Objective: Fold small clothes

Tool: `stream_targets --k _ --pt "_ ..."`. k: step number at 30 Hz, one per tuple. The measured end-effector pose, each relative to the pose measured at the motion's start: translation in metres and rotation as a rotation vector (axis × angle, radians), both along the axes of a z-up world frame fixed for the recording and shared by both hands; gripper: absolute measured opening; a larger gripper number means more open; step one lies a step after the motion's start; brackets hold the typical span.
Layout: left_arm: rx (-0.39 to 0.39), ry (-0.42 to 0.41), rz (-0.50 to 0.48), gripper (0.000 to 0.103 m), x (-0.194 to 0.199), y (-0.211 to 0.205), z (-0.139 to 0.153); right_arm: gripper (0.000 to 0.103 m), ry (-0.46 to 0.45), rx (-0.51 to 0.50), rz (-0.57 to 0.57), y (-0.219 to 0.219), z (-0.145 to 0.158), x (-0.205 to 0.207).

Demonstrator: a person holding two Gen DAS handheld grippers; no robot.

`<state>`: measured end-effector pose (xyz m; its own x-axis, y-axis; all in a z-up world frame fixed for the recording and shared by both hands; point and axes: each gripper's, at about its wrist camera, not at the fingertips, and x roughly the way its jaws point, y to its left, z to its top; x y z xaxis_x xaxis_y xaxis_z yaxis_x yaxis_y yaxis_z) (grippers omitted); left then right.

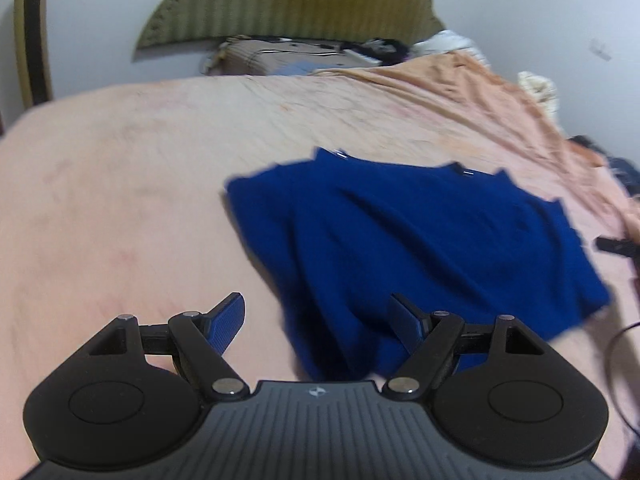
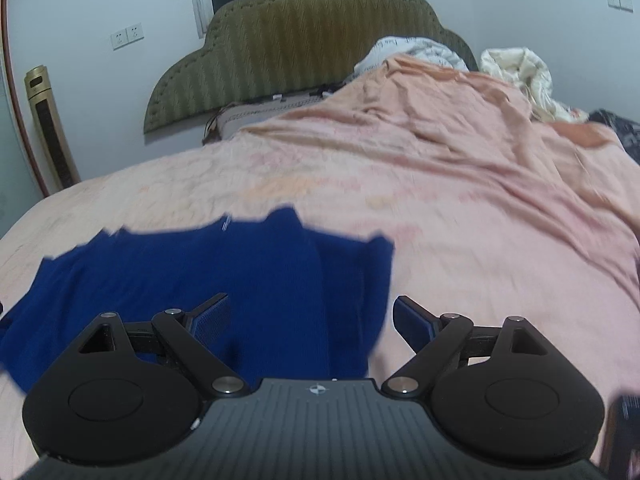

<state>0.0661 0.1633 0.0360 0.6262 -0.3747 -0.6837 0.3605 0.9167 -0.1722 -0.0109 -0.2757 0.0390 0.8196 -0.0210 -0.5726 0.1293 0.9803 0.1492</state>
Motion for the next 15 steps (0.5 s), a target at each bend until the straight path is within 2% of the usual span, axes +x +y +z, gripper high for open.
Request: stream_targets --k 4,5,6,7,8,9,10,11,12,14,15 --pt "-0.060 0.003 -0.053 0.077 -0.017 0.000 -0.006 0.090 0.049 0.013 -0.003 0.002 -0.008 -0.030" --pt "-0.068 0.015 -0.069 0.066 -0.017 -0.002 -0.008 0.089 0.057 0.028 0.005 0.002 -0.011 -0.036" --pt "-0.074 0.034 -0.082 0.042 -0.018 -0.002 -0.011 0.086 0.069 0.053 0.016 0.001 -0.014 -0.041" --pt "-0.082 0.063 -0.097 0.033 -0.016 -0.003 -0.015 0.085 0.080 0.078 0.022 0.001 -0.018 -0.043" --pt "-0.095 0.096 -0.105 0.025 -0.010 -0.005 -0.021 0.080 0.094 0.107 0.030 0.001 -0.023 -0.046" --pt "-0.100 0.116 -0.102 0.012 -0.007 -0.006 -0.026 0.069 0.107 0.126 0.036 0.001 -0.028 -0.046" --pt "-0.098 0.135 -0.096 0.008 -0.004 -0.008 -0.030 0.062 0.116 0.140 0.042 0.002 -0.032 -0.046" --pt "-0.095 0.140 -0.098 0.007 -0.003 -0.009 -0.032 0.043 0.118 0.156 0.043 0.003 -0.035 -0.045" --pt "-0.092 0.131 -0.098 0.006 -0.005 -0.009 -0.031 0.028 0.119 0.175 0.036 0.002 -0.038 -0.044" --pt "-0.094 0.102 -0.107 0.004 -0.011 -0.007 -0.024 0.010 0.111 0.189 0.012 0.001 -0.040 -0.045" --pt "-0.094 0.084 -0.109 0.004 -0.015 -0.003 -0.019 0.010 0.098 0.195 0.004 0.000 -0.038 -0.046"
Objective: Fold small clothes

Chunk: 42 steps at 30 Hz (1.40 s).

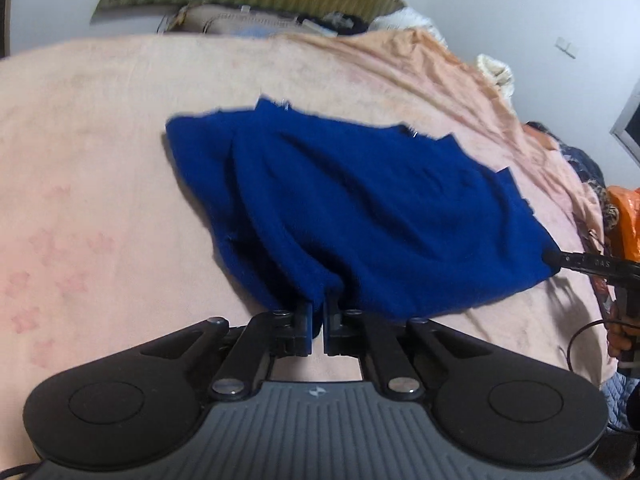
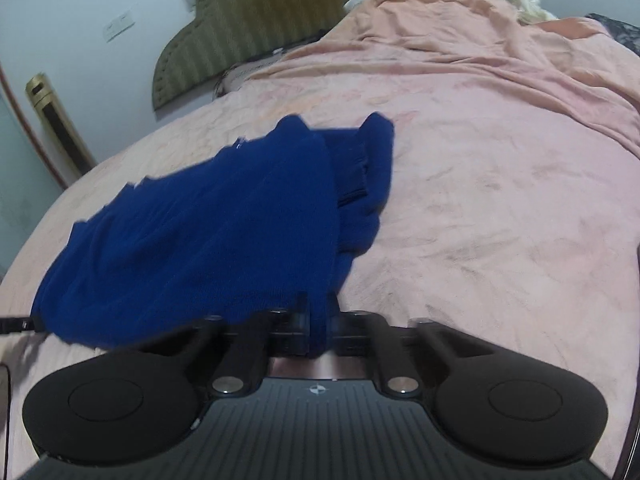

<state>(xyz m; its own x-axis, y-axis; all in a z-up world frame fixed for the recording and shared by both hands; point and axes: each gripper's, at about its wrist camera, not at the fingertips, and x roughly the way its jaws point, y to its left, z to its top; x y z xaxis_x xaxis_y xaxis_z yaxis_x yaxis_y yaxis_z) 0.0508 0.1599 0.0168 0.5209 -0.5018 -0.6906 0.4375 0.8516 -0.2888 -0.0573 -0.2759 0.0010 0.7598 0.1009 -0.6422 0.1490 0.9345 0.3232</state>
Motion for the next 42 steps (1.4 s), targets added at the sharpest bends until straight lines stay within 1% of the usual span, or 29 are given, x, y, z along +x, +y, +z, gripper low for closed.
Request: stream_targets --k 1,4,7,8,10,12,13,14,15,16,17,18,19,22,23,24,26,27,28,31,32,34,35,36,37,38,39,40,42 --pt "0.007 -0.016 0.005 0.004 -0.005 0.005 0.005 0.010 -0.014 -0.004 -0.009 0.000 0.003 -0.002" --pt "0.059 -0.062 0.025 0.003 -0.014 0.023 0.020 0.008 -0.048 -0.077 -0.026 0.004 0.018 -0.011" --pt "0.108 -0.098 -0.026 0.003 -0.026 0.035 0.027 0.006 -0.071 -0.125 -0.035 0.003 0.032 -0.019" --pt "0.155 -0.109 -0.052 0.003 -0.030 0.033 0.024 0.006 -0.070 -0.138 -0.036 0.002 0.034 -0.021" --pt "0.245 -0.086 -0.104 0.002 -0.034 0.024 0.008 0.005 -0.043 -0.151 -0.031 -0.001 0.031 -0.021" --pt "0.296 -0.057 -0.123 0.002 -0.035 0.020 -0.006 0.005 0.005 -0.169 -0.023 -0.001 0.021 -0.016" --pt "0.299 -0.053 -0.126 0.002 -0.035 0.023 -0.008 0.006 0.030 -0.172 -0.022 -0.001 0.016 -0.014" --pt "0.287 -0.042 -0.131 0.002 -0.034 0.027 -0.006 0.014 0.046 -0.170 -0.022 -0.001 0.013 -0.012" --pt "0.278 -0.034 -0.122 0.002 -0.032 0.031 -0.001 0.019 0.059 -0.169 -0.025 -0.001 0.012 -0.012" --pt "0.272 -0.053 -0.101 0.002 -0.031 0.036 0.008 0.023 0.053 -0.176 -0.044 -0.002 0.014 -0.012" --pt "0.266 -0.084 -0.089 0.003 -0.031 0.039 0.017 0.034 0.037 -0.185 -0.059 -0.002 0.017 -0.013" --pt "0.256 -0.111 -0.084 0.003 -0.029 0.041 0.026 0.042 0.014 -0.199 -0.074 -0.002 0.022 -0.014" --pt "0.238 -0.137 -0.083 0.003 -0.026 0.038 0.037 0.040 -0.013 -0.215 -0.081 -0.001 0.029 -0.014" --pt "0.218 -0.196 -0.066 0.012 -0.006 0.013 0.056 0.041 -0.066 -0.241 -0.041 0.007 0.044 0.005" --pt "0.225 -0.210 -0.043 0.027 0.006 -0.003 0.059 0.043 -0.079 -0.240 -0.017 0.012 0.047 0.016" --pt "0.229 -0.215 -0.025 0.056 0.015 -0.017 0.059 0.051 -0.092 -0.244 0.010 0.019 0.049 0.029" --pt "0.230 -0.244 0.010 0.088 0.037 -0.050 0.052 0.058 -0.115 -0.257 0.065 0.035 0.047 0.058" --pt "0.237 -0.269 0.022 0.087 0.046 -0.064 0.047 0.060 -0.111 -0.254 0.081 0.040 0.045 0.075" --pt "0.266 -0.285 0.031 0.087 0.057 -0.081 0.040 0.060 -0.102 -0.246 0.096 0.045 0.041 0.093" --pt "0.383 -0.327 0.087 0.087 0.082 -0.117 0.018 0.060 -0.074 -0.257 0.108 0.057 0.027 0.144" --pt "0.424 -0.331 0.114 0.087 0.091 -0.124 0.009 0.060 -0.060 -0.274 0.105 0.059 0.022 0.157" --pt "0.495 -0.292 0.162 0.088 0.108 -0.129 -0.011 0.061 -0.031 -0.307 0.092 0.060 0.010 0.180" --pt "0.500 -0.267 0.179 0.088 0.113 -0.128 -0.017 0.067 -0.008 -0.334 0.078 0.058 0.002 0.187" --pt "0.470 -0.249 0.192 0.088 0.115 -0.123 -0.019 0.078 0.005 -0.362 0.057 0.056 -0.005 0.194" --pt "0.437 -0.238 0.211 0.088 0.114 -0.119 -0.016 0.083 0.001 -0.368 0.039 0.052 -0.009 0.193" --pt "0.421 -0.234 0.220 0.088 0.112 -0.117 -0.012 0.087 0.008 -0.363 0.013 0.048 -0.010 0.192" --pt "0.413 -0.238 0.231 0.088 0.109 -0.116 -0.008 0.085 0.015 -0.356 -0.016 0.047 -0.006 0.189" --pt "0.411 -0.243 0.244 0.088 0.106 -0.115 -0.006 0.083 -0.003 -0.351 -0.028 0.048 0.000 0.181" --pt "0.414 -0.229 0.269 0.088 0.101 -0.114 -0.004 0.088 -0.065 -0.336 0.015 0.059 0.011 0.163"
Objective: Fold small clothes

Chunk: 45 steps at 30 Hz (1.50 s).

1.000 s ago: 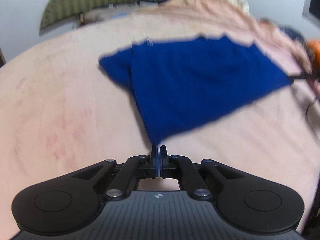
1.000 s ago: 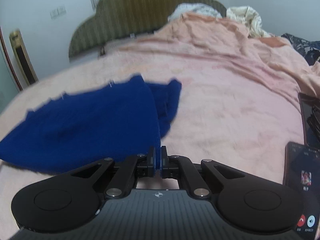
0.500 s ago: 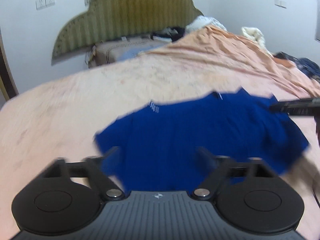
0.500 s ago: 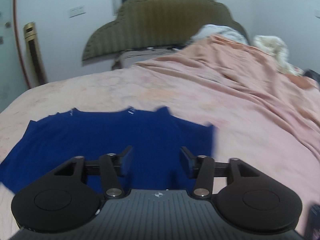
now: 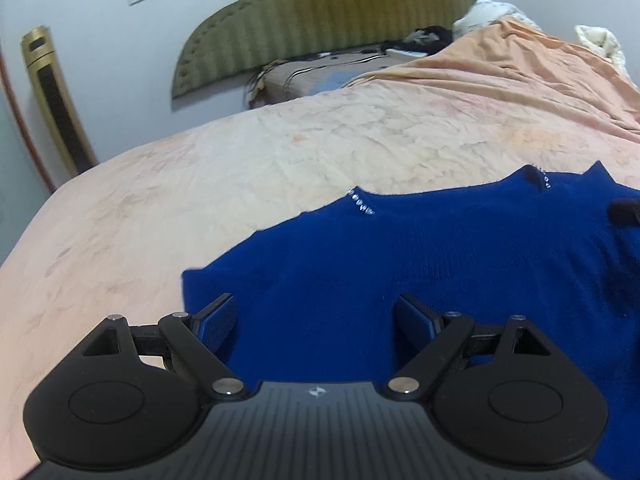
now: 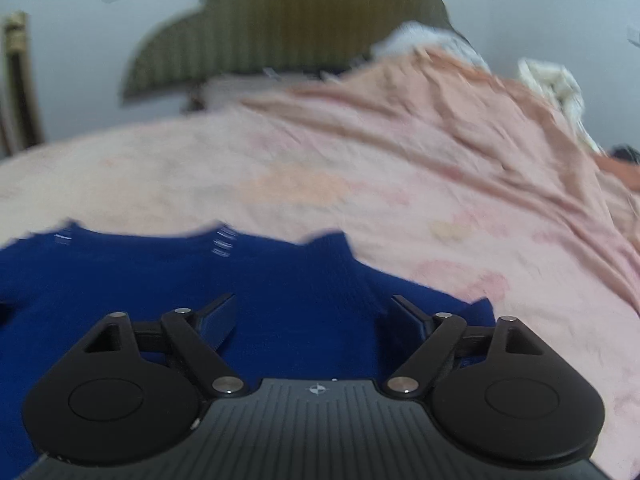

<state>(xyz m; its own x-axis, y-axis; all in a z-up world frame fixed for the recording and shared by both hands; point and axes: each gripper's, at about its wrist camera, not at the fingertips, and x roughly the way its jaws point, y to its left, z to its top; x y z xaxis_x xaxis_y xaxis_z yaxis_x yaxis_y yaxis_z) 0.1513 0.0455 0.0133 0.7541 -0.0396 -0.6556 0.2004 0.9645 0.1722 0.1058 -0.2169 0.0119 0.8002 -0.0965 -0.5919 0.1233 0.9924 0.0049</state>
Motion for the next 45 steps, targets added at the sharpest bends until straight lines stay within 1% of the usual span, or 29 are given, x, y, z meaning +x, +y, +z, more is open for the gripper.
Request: stream_targets --k 3,5,7,8,9,10,12,16,26,33,40,44,45 --pt "-0.039 0.025 0.014 0.088 -0.009 -0.002 -0.002 0.092 -0.001 0.031 0.093 0.020 0.002 -0.020" --pt "-0.037 0.030 0.035 0.087 -0.013 -0.006 -0.009 0.093 0.030 0.008 0.126 0.033 -0.005 -0.027" --pt "-0.028 0.019 0.052 0.088 -0.017 -0.010 -0.016 0.096 0.054 -0.034 0.119 0.041 -0.015 -0.030" --pt "-0.028 0.004 0.060 0.089 -0.019 -0.010 -0.017 0.100 0.058 -0.042 0.110 0.042 -0.021 -0.031" --pt "-0.029 -0.004 0.067 0.090 -0.021 -0.011 -0.018 0.102 0.057 -0.035 0.099 0.042 -0.023 -0.032" --pt "-0.031 -0.010 0.072 0.090 -0.022 -0.011 -0.019 0.103 0.047 -0.021 0.089 0.040 -0.025 -0.034" --pt "-0.033 -0.022 0.080 0.092 -0.024 -0.010 -0.021 0.103 0.030 -0.019 0.084 0.043 -0.027 -0.033" --pt "-0.042 -0.048 0.092 0.092 -0.028 -0.009 -0.024 0.103 0.023 -0.032 0.081 0.045 -0.031 -0.037" --pt "-0.018 -0.094 0.095 0.093 -0.035 -0.013 -0.027 0.103 0.014 -0.004 0.082 0.041 -0.032 -0.035" --pt "-0.041 -0.089 0.099 0.093 -0.035 -0.009 -0.027 0.103 0.009 0.005 0.083 0.039 -0.031 -0.036" --pt "-0.087 -0.063 0.108 0.093 -0.059 -0.002 -0.023 0.103 -0.002 0.022 0.081 0.038 -0.030 -0.038" --pt "-0.086 -0.077 0.103 0.093 -0.066 -0.002 -0.028 0.103 -0.003 0.021 0.080 0.038 -0.031 -0.038" --pt "-0.088 -0.074 0.104 0.095 -0.065 -0.002 -0.028 0.103 -0.003 0.021 0.080 0.038 -0.031 -0.037"
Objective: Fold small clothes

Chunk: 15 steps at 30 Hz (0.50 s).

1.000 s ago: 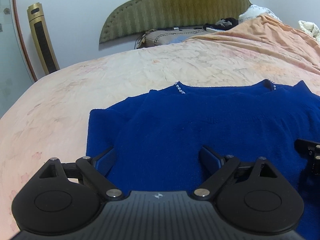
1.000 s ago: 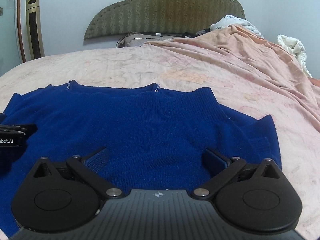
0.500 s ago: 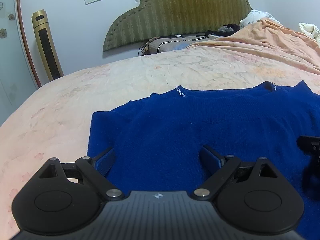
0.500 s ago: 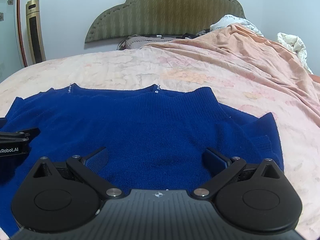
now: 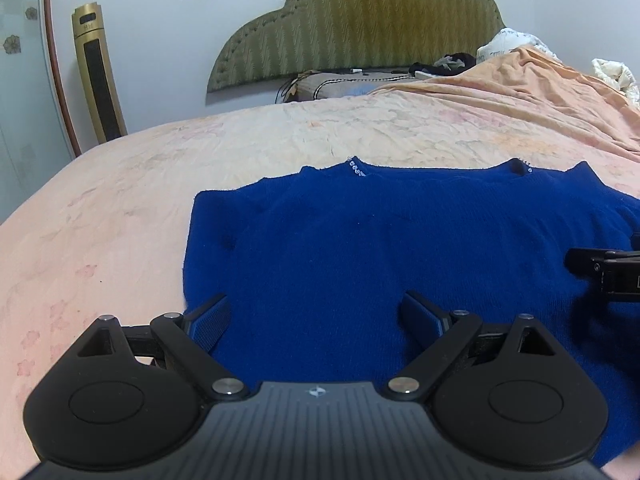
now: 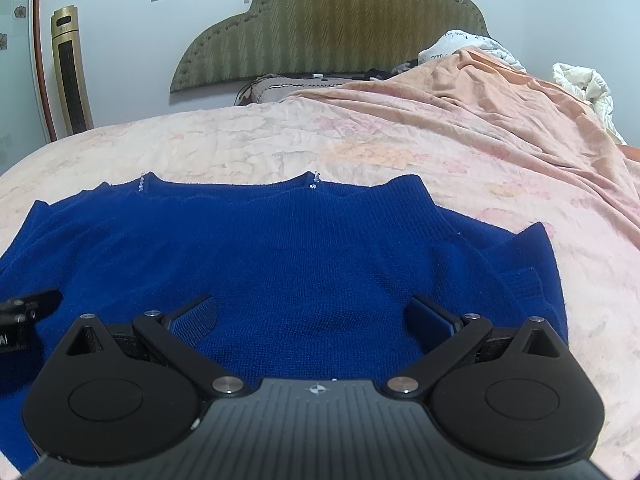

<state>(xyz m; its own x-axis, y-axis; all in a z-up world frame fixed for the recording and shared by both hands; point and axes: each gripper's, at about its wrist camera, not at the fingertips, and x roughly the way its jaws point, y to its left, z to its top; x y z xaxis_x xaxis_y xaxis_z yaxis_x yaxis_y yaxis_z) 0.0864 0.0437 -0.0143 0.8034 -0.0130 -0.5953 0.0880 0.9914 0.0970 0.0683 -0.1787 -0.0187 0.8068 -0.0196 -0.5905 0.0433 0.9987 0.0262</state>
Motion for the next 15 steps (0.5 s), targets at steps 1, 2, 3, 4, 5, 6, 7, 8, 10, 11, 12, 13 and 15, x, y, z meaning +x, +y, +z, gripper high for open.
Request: stream_targets --k 1,2,3,4,5,6,7,8,10,11,12,13,15 --pt "-0.002 0.001 0.003 0.096 0.001 0.000 -0.001 0.103 0.000 0.001 0.000 0.000 0.000 0.000" --pt "-0.007 0.003 0.006 0.097 0.001 0.001 -0.001 0.103 0.000 0.001 0.000 0.000 0.000 0.000" --pt "-0.013 0.005 0.007 0.097 0.002 0.002 -0.001 0.103 0.000 0.000 -0.001 0.000 0.000 0.000" --pt "-0.018 0.007 0.008 0.097 0.002 0.003 -0.001 0.103 0.000 -0.001 0.000 0.000 0.000 0.000" --pt "-0.021 0.008 0.009 0.098 0.001 0.003 -0.001 0.103 0.001 -0.003 -0.001 0.000 0.000 0.000" --pt "-0.023 0.008 0.010 0.098 0.002 0.003 -0.001 0.103 0.004 -0.007 -0.001 0.001 0.000 -0.001" --pt "-0.024 0.009 0.010 0.098 0.002 0.003 -0.001 0.103 0.005 -0.012 -0.001 0.001 0.001 -0.001" --pt "-0.024 0.009 0.010 0.098 0.001 0.003 -0.001 0.103 0.007 -0.019 -0.003 0.002 0.001 -0.002" --pt "-0.024 0.008 0.010 0.098 0.002 0.003 -0.001 0.103 0.014 -0.032 -0.007 0.004 0.001 -0.006" --pt "-0.024 0.008 0.010 0.098 0.002 0.003 -0.001 0.103 0.012 -0.035 -0.014 0.005 0.002 -0.010" --pt "-0.024 0.009 0.010 0.098 0.002 0.003 -0.001 0.103 0.009 -0.034 -0.021 0.005 0.003 -0.015" --pt "-0.025 0.008 0.010 0.098 0.001 0.003 -0.002 0.103 0.007 -0.030 -0.026 0.006 0.004 -0.020" --pt "-0.025 0.009 0.009 0.098 0.001 0.003 -0.001 0.103 0.000 -0.026 -0.035 0.006 0.006 -0.031"
